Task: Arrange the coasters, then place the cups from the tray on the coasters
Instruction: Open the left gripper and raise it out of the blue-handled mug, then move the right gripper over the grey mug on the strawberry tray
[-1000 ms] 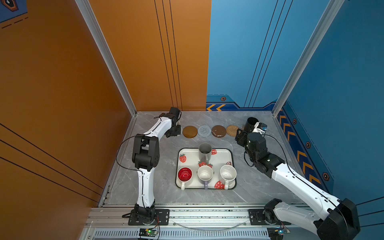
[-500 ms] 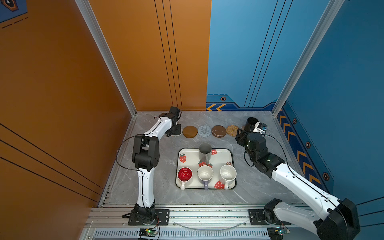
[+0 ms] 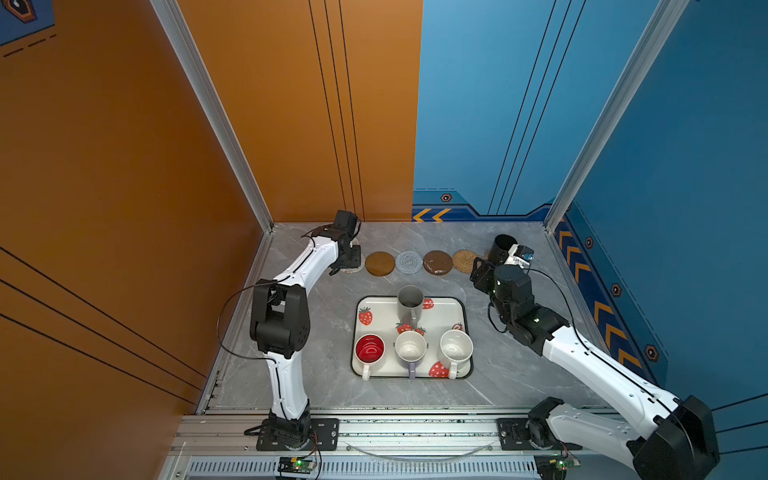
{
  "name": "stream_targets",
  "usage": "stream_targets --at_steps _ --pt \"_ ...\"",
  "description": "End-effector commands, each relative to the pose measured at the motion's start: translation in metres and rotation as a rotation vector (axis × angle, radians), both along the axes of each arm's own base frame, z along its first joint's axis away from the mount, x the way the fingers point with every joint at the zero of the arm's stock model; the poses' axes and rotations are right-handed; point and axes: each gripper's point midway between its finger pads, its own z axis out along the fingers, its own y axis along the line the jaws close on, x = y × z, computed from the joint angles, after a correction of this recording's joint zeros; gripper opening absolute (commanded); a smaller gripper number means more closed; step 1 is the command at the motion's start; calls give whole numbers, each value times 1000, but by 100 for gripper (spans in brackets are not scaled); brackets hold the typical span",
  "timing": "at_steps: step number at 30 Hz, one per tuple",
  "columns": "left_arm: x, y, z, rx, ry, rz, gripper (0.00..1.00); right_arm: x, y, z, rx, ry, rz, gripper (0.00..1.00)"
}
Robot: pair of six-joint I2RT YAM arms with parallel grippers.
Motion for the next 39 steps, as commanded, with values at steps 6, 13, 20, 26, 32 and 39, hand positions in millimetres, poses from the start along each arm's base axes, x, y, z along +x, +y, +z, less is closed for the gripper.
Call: stream_targets --at_steps 6,13,20,26,32,39 --pt "-28 -29 56 -47 -212 -25 43 6 30 7 -21 30 67 69" --pt "-74 -41 58 -52 -293 -86 42 3 48 17 -106 43 94 69" --pt "-101 -29 79 -100 -454 -100 42 -8 66 20 -154 40 125 69" --pt "-116 -22 93 -135 -543 -99 44 -12 82 26 -182 52 179 69" --pt "-121 -20 93 -136 -540 -99 44 -14 95 29 -174 47 222 70" --pt "-123 -17 96 -139 -560 -86 45 -23 114 34 -169 73 331 70"
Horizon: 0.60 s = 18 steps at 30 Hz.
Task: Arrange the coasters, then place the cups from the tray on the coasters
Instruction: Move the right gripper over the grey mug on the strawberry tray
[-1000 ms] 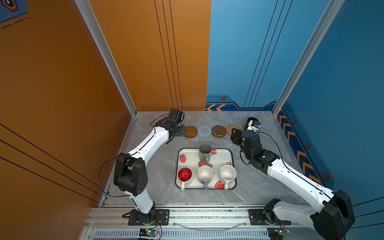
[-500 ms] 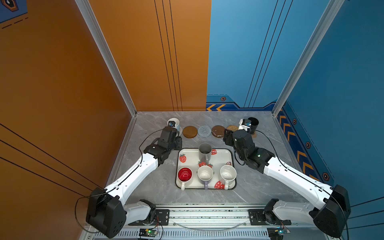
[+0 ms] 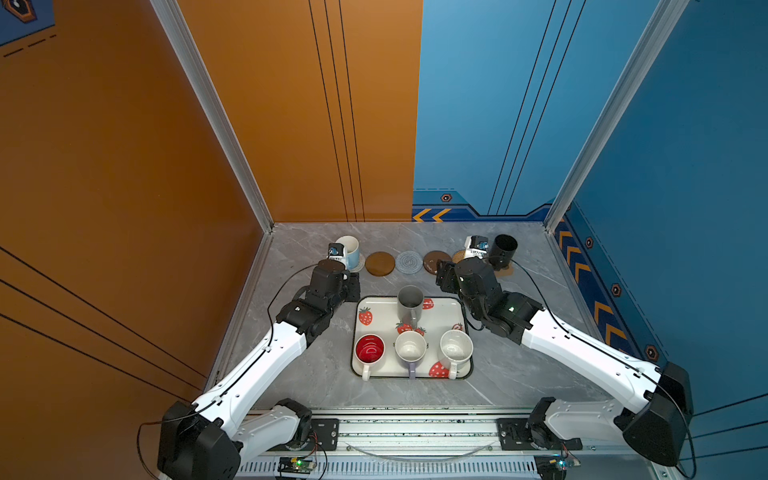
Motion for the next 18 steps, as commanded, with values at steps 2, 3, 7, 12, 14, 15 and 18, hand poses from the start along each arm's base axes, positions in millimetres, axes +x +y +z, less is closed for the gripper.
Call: stream_targets --at_steps 2,3,7,12,14,15,18 --pt "-1 6 8 -9 -58 24 45 -10 17 9 -8 30 115 70" --pt "0 6 11 -18 -73 23 45 -12 20 9 -7 39 139 70" --pt "-1 5 10 -19 -74 16 44 -21 28 2 -34 90 206 70" --pt "-3 6 10 -17 -76 15 44 -31 40 -23 -70 189 293 70" --pt "-3 7 11 -16 -82 19 44 -33 44 -35 -74 226 312 69" --pt "-3 8 10 -16 -82 21 44 -34 47 -40 -76 243 323 70" --pt "-3 9 11 -16 -86 24 44 -36 55 -51 -74 281 349 69"
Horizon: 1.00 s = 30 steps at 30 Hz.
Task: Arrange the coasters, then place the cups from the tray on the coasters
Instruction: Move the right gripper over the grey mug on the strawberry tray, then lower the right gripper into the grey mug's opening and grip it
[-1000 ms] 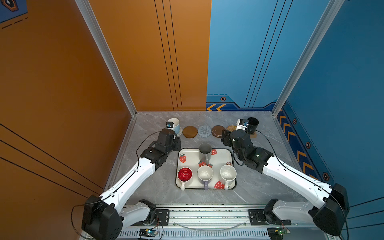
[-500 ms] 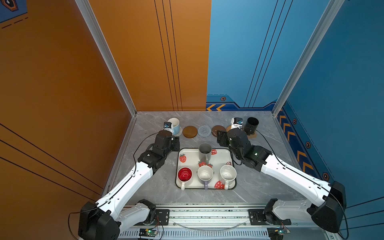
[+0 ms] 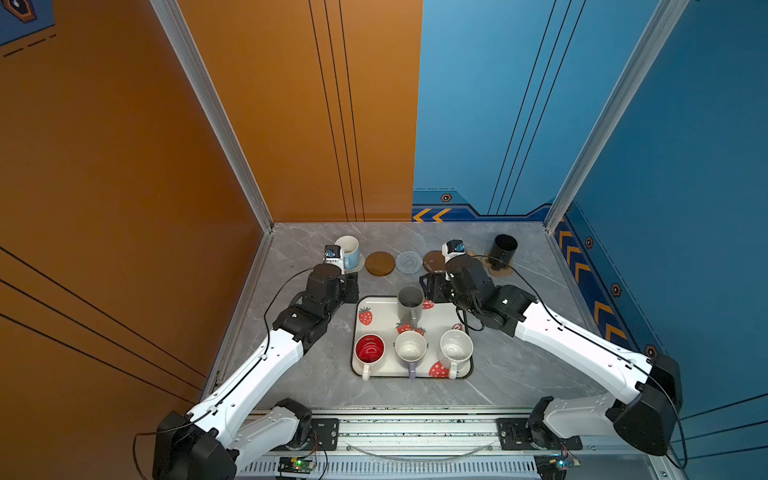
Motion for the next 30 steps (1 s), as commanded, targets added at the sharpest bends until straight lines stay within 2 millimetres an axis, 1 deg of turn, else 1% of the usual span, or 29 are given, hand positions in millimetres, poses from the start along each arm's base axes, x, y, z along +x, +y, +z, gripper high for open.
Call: stream_targets --at_steps 1,6,9,12,17,22,30 --pt "0 6 3 8 -28 21 44 -11 11 -12 -13 69 68 69" --pt "1 7 1 6 -26 23 44 -15 21 -23 -24 107 111 69" --pt "2 7 2 2 -28 23 44 -19 24 -33 -48 136 123 68" --pt "3 8 -2 1 -21 25 44 -24 25 -46 -78 173 135 68" --pt "5 7 -6 -12 -18 26 44 -28 27 -61 -111 206 133 67" --pt "9 4 -9 -25 -6 16 44 -31 30 -72 -130 220 130 67" --pt "10 5 -13 -24 7 19 44 -28 36 -93 -159 263 120 65"
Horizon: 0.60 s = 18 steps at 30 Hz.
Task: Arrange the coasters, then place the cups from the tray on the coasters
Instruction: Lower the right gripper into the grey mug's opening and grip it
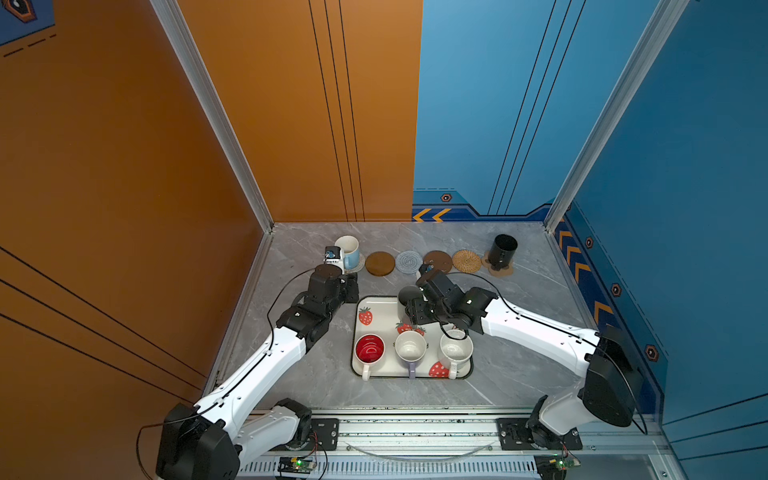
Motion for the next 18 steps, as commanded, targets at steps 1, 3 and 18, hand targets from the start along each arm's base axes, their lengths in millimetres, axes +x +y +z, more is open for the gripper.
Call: stream_targets --at_steps 1,3,18 --pt "2 1 0 -15 -6 0 44 0 1 -5 -19 21 -20 65" --pt "2 2 -1 -15 -4 4 44 2 2 -8 -23 21 -27 64" --pt "3 6 -4 -13 6 12 44 13 11 -31 -28 71 -37 51"
